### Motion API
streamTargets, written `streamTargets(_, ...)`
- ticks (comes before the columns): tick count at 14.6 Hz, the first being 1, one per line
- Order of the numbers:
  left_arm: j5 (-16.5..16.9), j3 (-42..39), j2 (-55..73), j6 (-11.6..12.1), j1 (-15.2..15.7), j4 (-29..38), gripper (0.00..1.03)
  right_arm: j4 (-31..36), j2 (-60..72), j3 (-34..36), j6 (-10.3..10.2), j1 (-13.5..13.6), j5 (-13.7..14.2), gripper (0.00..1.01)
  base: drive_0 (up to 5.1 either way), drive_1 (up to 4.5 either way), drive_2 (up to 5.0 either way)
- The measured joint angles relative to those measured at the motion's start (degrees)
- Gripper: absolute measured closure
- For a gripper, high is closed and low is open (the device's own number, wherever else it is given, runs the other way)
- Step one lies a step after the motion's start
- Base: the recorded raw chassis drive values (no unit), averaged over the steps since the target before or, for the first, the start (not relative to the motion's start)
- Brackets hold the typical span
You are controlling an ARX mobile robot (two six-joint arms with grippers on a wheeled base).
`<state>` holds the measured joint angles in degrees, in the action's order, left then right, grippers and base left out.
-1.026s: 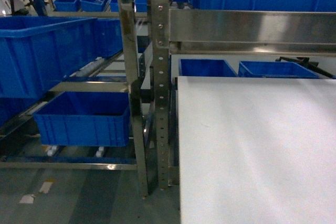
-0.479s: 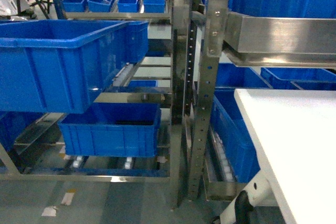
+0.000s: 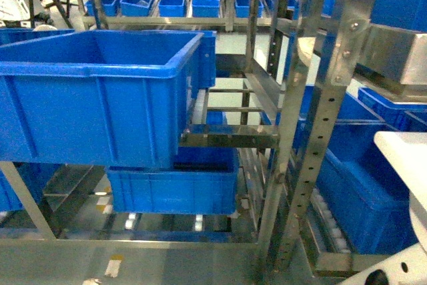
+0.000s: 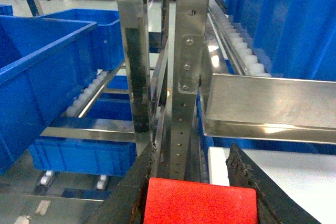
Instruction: Place magnetic block on left shelf second layer
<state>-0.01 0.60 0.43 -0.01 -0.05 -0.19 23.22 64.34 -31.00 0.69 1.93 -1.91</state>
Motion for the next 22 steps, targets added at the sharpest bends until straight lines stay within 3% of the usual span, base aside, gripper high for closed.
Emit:
streamTargets(14, 0.0, 0.0, 0.0, 0.0, 0.0, 0.0, 0.05, 0.0, 0.0, 0.1, 0.0, 0.0, 0.0, 0.67, -3.9, 4.55, -0.5)
streamTargets(22, 0.0, 0.0, 0.0, 0.0, -0.1, 0.0, 0.05, -0.5, 0.0, 0.1, -0.1, 0.3, -0.2, 0.67, 0.0, -0.05, 0.0)
